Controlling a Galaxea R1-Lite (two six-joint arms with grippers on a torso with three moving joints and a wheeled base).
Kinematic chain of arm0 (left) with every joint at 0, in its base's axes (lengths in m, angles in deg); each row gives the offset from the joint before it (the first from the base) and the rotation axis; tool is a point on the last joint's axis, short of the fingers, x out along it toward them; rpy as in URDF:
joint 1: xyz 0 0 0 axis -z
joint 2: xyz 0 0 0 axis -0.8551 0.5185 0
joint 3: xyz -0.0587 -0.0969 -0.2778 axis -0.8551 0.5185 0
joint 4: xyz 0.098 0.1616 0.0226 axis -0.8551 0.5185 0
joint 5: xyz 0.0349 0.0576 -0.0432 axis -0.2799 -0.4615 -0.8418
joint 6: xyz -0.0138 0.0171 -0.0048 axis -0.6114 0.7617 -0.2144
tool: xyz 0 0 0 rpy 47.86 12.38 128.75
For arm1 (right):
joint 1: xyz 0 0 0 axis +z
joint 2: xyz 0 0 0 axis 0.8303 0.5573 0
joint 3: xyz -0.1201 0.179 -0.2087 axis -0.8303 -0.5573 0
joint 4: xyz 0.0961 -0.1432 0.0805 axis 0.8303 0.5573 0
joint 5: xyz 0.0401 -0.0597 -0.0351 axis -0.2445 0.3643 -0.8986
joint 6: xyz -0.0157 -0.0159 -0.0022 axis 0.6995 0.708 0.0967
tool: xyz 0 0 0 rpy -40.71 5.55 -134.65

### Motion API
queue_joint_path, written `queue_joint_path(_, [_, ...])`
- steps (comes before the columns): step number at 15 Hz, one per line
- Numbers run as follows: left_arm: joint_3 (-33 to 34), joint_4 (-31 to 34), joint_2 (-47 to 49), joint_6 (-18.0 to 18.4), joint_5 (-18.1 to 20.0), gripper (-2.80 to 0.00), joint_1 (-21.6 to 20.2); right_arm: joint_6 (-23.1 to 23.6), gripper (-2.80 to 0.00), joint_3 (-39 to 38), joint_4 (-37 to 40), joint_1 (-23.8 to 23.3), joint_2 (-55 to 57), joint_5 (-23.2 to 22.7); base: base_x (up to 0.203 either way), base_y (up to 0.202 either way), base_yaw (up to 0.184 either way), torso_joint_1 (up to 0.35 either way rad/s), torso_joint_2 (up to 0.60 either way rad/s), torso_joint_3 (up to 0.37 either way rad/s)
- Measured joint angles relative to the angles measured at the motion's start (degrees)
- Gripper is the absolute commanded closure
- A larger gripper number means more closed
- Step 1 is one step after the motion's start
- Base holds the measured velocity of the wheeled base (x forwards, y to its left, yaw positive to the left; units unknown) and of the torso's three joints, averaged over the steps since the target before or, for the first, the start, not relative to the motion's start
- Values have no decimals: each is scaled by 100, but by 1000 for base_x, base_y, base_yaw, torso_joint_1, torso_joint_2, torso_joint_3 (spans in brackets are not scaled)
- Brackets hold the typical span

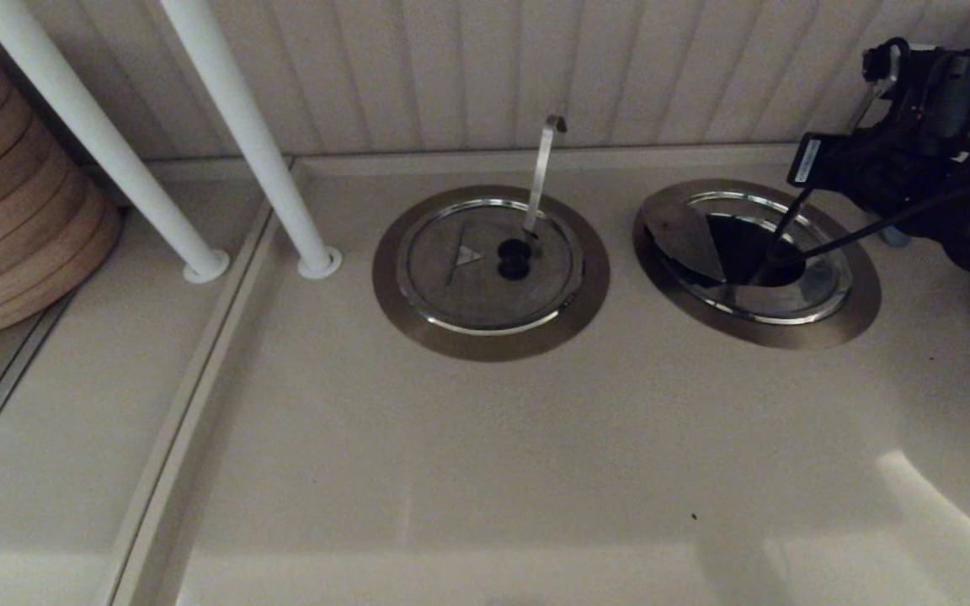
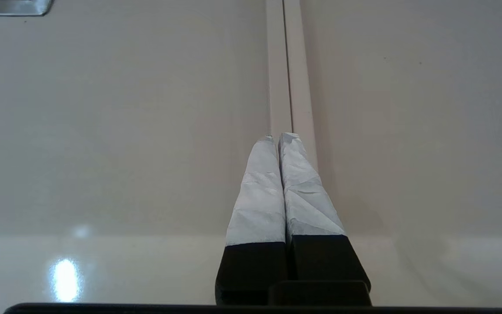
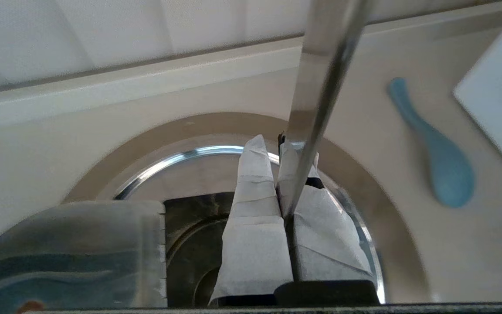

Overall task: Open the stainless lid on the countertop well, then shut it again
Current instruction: Stir with a spoon

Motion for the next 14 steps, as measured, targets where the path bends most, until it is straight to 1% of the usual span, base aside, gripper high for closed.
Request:
queue_joint_path(2, [0, 0, 0, 0, 0, 0, 0, 274, 0, -27, -14, -134, 13, 33, 0, 0, 0, 0, 0, 0])
queue_joint_path(4, [0, 0, 0, 1, 2, 0, -2, 297, 0, 0, -55, -200, 92, 59, 0, 0, 0, 0, 0, 0])
queue_joint_path(7, [0, 0, 0, -2, 2, 0, -1, 275, 0, 127, -406, -201, 277, 236, 0, 0, 0, 0, 0, 0])
queue_joint_path(9, [0, 0, 0, 0, -1, 0, 0, 41, 0, 219, -435, -169, 349, 247, 0, 0, 0, 0, 0, 0])
queue_joint_path(11, [0, 0, 0, 0, 0, 0, 0, -345, 0, 359, -420, -80, 406, 226, 0, 0, 0, 0, 0, 0])
queue_joint_path(14, [0, 0, 0, -2, 0, 0, 0, -415, 0, 384, -290, -20, 400, 174, 0, 0, 0, 0, 0, 0])
